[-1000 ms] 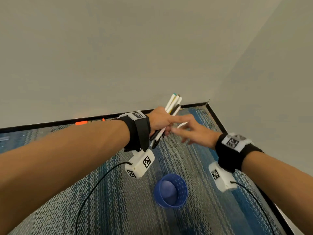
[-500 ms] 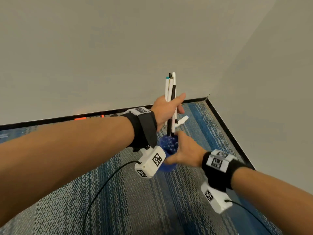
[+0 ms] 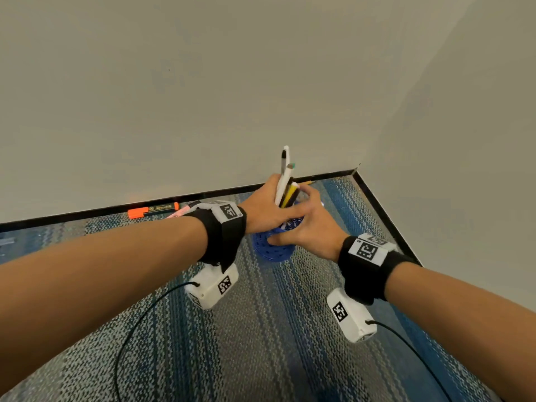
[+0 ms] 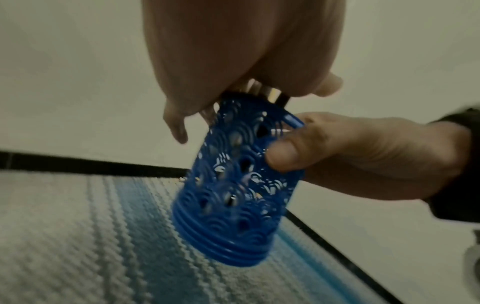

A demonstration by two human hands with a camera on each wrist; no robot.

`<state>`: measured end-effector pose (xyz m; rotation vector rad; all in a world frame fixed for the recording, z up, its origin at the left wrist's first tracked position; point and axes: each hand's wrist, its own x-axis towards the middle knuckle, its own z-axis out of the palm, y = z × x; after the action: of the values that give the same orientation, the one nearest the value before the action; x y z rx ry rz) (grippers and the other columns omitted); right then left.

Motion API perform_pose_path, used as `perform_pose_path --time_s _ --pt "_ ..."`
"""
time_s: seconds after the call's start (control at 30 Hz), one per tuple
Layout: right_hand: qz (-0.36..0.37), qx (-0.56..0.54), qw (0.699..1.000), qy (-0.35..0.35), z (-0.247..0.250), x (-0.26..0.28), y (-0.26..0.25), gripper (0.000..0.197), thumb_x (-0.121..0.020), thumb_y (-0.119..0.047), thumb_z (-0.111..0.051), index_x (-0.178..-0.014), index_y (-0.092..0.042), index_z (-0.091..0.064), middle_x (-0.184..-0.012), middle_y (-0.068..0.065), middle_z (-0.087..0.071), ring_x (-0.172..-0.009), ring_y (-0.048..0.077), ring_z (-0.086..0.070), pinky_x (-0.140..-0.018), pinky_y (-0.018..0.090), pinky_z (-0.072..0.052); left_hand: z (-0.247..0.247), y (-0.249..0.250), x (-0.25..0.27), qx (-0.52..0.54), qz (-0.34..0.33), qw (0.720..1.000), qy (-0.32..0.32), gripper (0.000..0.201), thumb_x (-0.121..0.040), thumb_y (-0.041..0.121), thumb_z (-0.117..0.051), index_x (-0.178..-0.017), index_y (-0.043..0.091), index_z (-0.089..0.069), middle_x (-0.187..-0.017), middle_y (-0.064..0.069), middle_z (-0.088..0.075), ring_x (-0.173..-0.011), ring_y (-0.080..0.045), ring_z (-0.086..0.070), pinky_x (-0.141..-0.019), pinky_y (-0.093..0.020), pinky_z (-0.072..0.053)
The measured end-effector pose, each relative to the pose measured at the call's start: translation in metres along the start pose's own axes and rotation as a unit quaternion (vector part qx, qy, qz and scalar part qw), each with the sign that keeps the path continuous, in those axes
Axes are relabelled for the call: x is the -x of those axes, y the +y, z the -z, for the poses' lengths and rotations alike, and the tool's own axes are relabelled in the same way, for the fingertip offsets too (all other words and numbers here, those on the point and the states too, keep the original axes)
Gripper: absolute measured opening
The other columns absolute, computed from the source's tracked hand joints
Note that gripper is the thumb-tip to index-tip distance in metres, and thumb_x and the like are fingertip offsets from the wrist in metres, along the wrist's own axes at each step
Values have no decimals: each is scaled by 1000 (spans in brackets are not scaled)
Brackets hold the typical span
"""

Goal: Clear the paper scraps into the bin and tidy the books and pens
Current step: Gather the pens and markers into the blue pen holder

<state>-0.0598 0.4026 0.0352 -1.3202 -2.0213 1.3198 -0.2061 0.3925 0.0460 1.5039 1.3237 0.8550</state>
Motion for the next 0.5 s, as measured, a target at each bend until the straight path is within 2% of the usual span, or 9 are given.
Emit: perform_pose_path --time_s 0.03,0.13,0.2,0.27,0.3,0.4,0.43,0.5 --pt "2 -1 1000 -8 -1 -1 2 102 -53 -16 -92 -139 -10 -36 -121 -13 -54 -104 -7 -59 -94 16 -47 5 -7 -1 -40 -4 999 -34 59 -77 45 -76 -117 15 -45 -97 2 -62 -82 -10 -62 -75 -26 -54" --pt "6 28 998 -55 -5 -6 13 115 -55 -15 -92 -140 -18 -15 -110 -7 -61 -100 7 -64 -92 32 -53 17 -25 3 -97 18 988 -118 78 -69 43 -83 -128 20 -36 -108 10 -59 -96 -2 -60 -88 -25 -49" --pt "-5 51 995 -81 -7 -10 18 121 -55 -20 -93 -144 -18 -10 -110 -9 -60 -100 8 -63 -94 29 -50 23 -38 3 -94 57 982 -153 88 -65 44 -85 -132 23 -32 -111 14 -59 -101 0 -59 -93 -25 -48" --pt "-9 73 993 -91 -12 -16 24 121 -53 -24 -94 -143 -15 -13 -109 -11 -60 -100 6 -62 -93 27 -49 25 -50 1 -88 71 978 -178 95 -56 47 -89 -129 25 -33 -112 12 -63 -104 -6 -62 -99 -36 -49" --pt "-8 75 992 -97 -14 -20 28 118 -53 -24 -94 -141 -15 -16 -110 -9 -61 -100 7 -62 -93 26 -49 26 -54 1 -86 73 975 -191 96 -54 43 -90 -129 25 -33 -113 10 -64 -106 -8 -62 -101 -38 -47" --pt "-30 67 989 -130 -20 -37 38 110 -53 -25 -94 -134 -15 -21 -117 -1 -58 -107 10 -60 -97 30 -49 28 -62 -1 -153 76 962 -215 104 -55 27 -93 -137 25 -29 -122 12 -56 -112 -10 -55 -103 -28 -40" --pt "-32 88 985 -144 -22 -43 39 109 -51 -31 -93 -133 -16 -23 -122 2 -53 -112 12 -56 -101 34 -47 29 -65 -2 -179 70 959 -206 108 -54 26 -93 -139 24 -27 -125 10 -54 -113 -12 -54 -102 -27 -40" --pt "-10 197 966 -169 -27 -57 36 107 -53 -40 -91 -135 -14 -28 -127 6 -39 -119 18 -43 -107 36 -39 28 -73 -3 -198 66 961 -181 111 -52 26 -94 -139 21 -26 -127 6 -54 -115 -14 -53 -101 -27 -40"
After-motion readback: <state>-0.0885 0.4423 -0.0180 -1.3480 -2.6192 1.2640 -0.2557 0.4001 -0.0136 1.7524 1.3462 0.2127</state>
